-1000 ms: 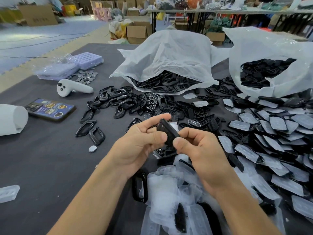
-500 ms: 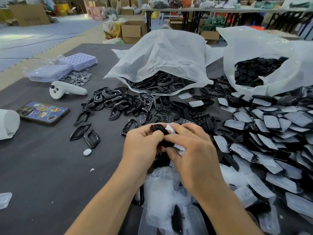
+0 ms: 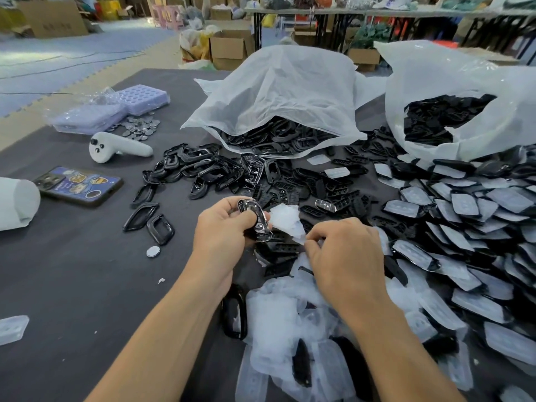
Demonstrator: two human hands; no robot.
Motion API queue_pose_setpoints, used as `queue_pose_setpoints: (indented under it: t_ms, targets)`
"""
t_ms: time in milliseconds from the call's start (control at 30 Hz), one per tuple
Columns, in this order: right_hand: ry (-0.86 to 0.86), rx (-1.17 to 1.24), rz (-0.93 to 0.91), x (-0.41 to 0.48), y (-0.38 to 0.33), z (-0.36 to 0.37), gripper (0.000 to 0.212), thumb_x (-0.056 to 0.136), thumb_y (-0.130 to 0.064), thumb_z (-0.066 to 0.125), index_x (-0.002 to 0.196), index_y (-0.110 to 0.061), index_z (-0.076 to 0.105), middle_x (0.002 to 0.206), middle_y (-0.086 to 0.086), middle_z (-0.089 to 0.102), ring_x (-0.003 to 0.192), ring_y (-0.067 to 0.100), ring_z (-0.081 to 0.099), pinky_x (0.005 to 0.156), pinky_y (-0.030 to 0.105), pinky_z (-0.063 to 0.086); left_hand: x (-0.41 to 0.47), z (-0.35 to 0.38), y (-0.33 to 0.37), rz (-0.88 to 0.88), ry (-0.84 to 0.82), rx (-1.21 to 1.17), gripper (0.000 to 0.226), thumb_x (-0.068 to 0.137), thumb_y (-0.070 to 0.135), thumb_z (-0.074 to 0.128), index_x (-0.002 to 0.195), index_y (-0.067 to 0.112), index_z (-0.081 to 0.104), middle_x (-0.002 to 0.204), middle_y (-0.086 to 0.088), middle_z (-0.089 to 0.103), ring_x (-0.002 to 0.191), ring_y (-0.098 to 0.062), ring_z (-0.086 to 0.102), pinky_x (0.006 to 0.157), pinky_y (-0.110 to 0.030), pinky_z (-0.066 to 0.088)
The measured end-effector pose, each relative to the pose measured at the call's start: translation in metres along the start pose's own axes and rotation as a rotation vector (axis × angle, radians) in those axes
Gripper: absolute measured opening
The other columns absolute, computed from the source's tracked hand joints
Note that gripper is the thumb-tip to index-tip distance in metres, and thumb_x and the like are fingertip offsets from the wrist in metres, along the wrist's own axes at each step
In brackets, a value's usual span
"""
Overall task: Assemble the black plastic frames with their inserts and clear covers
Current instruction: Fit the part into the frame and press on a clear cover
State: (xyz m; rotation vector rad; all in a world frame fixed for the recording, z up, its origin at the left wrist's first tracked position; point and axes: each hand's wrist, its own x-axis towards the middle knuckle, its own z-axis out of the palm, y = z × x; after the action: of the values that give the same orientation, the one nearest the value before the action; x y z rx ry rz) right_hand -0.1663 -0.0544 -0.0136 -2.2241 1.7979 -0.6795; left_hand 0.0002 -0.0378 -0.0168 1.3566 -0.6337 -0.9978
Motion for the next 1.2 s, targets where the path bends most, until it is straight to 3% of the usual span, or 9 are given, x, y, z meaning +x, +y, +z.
queue_pose_setpoints:
  t_ms: [67, 133, 200, 400, 500, 733, 900, 1133, 1200]
  targets:
    - [0.049, 0.120, 0.014, 0.000, 0.004, -0.001, 0.017, 0.093, -0.026, 0.069, 0.077, -0.033, 0.070, 0.079, -0.014, 0.063, 0.086, 0.014, 0.058, 0.087, 0.025, 0.033, -0.001, 0.001, 0.000, -0.001, -0.003, 0.013, 0.022, 0.096, -0.009, 0.057, 0.100, 0.010, 0.068, 0.083, -0.010, 0.080, 0.073, -0.019, 0.075, 0.059, -0.032, 0.062]
    - [0.064, 0.366, 0.042, -0.002, 0.009, -0.002, 0.021, 0.094, -0.022, 0.066, 0.075, -0.030, 0.069, 0.067, -0.010, 0.063, 0.060, 0.008, 0.058, 0.066, 0.023, 0.046, -0.002, 0.001, 0.001, -0.014, -0.024, 0.000, 0.022, 0.095, -0.011, 0.057, 0.101, 0.007, 0.068, 0.082, -0.011, 0.079, 0.069, -0.019, 0.075, 0.055, -0.027, 0.059]
    - [0.058, 0.671, 0.116, -0.001, 0.011, -0.006, 0.023, 0.095, -0.016, 0.062, 0.075, -0.026, 0.068, 0.060, -0.008, 0.066, 0.046, 0.005, 0.051, 0.049, 0.019, 0.043, -0.003, 0.000, 0.001, -0.025, -0.071, 0.009, 0.025, 0.094, -0.012, 0.057, 0.098, 0.008, 0.071, 0.081, -0.013, 0.079, 0.067, -0.020, 0.075, 0.056, -0.026, 0.059]
    - [-0.051, 1.199, 0.288, 0.004, 0.010, -0.014, 0.017, 0.092, 0.000, 0.065, 0.088, -0.014, 0.073, 0.071, 0.015, 0.074, 0.046, 0.014, 0.057, 0.043, 0.021, 0.044, -0.012, 0.008, -0.002, 0.038, -0.175, 0.119, 0.042, 0.089, -0.007, 0.065, 0.093, 0.031, 0.082, 0.084, -0.014, 0.080, 0.071, -0.020, 0.075, 0.067, -0.037, 0.062]
    - [-0.095, 1.253, 0.271, 0.004, 0.008, -0.012, 0.015, 0.090, 0.005, 0.067, 0.093, -0.009, 0.072, 0.077, 0.013, 0.076, 0.052, 0.015, 0.063, 0.047, 0.023, 0.048, -0.017, 0.011, -0.001, 0.070, -0.172, 0.161, 0.057, 0.082, -0.003, 0.064, 0.116, 0.042, 0.076, 0.086, -0.016, 0.079, 0.077, -0.029, 0.068, 0.084, -0.056, 0.059]
    - [-0.065, 1.037, 0.132, 0.002, 0.011, -0.012, 0.020, 0.087, -0.004, 0.076, 0.080, -0.022, 0.077, 0.062, 0.006, 0.071, 0.051, 0.015, 0.059, 0.049, 0.022, 0.045, -0.025, 0.015, 0.006, 0.028, -0.409, 0.056, 0.045, 0.069, -0.001, 0.062, 0.107, 0.016, 0.081, 0.082, -0.020, 0.078, 0.063, -0.024, 0.071, 0.058, -0.025, 0.057]
    - [-0.056, 1.044, 0.135, 0.003, 0.008, -0.011, 0.019, 0.084, -0.004, 0.080, 0.078, -0.021, 0.078, 0.061, 0.003, 0.071, 0.051, 0.009, 0.060, 0.049, 0.015, 0.044, -0.024, 0.014, 0.004, 0.072, -0.392, 0.068, 0.034, 0.067, 0.000, 0.063, 0.090, 0.019, 0.081, 0.083, -0.019, 0.079, 0.071, -0.025, 0.075, 0.063, -0.027, 0.057]
    - [-0.075, 1.017, 0.169, -0.001, 0.008, -0.010, 0.015, 0.086, -0.014, 0.080, 0.077, -0.025, 0.078, 0.053, -0.004, 0.064, 0.044, 0.006, 0.050, 0.044, 0.018, 0.040, -0.020, 0.013, -0.003, 0.068, -0.310, 0.090, 0.034, 0.065, 0.005, 0.066, 0.094, 0.016, 0.080, 0.084, -0.025, 0.077, 0.073, -0.026, 0.071, 0.074, -0.040, 0.054]
    - [-0.080, 1.043, 0.199, 0.000, 0.006, -0.011, 0.015, 0.089, -0.013, 0.076, 0.077, -0.021, 0.077, 0.057, 0.002, 0.067, 0.045, 0.008, 0.053, 0.045, 0.019, 0.041, -0.022, 0.016, -0.002, 0.106, -0.305, 0.086, 0.032, 0.068, 0.005, 0.066, 0.094, 0.016, 0.080, 0.084, -0.031, 0.073, 0.072, -0.025, 0.066, 0.070, -0.034, 0.049]
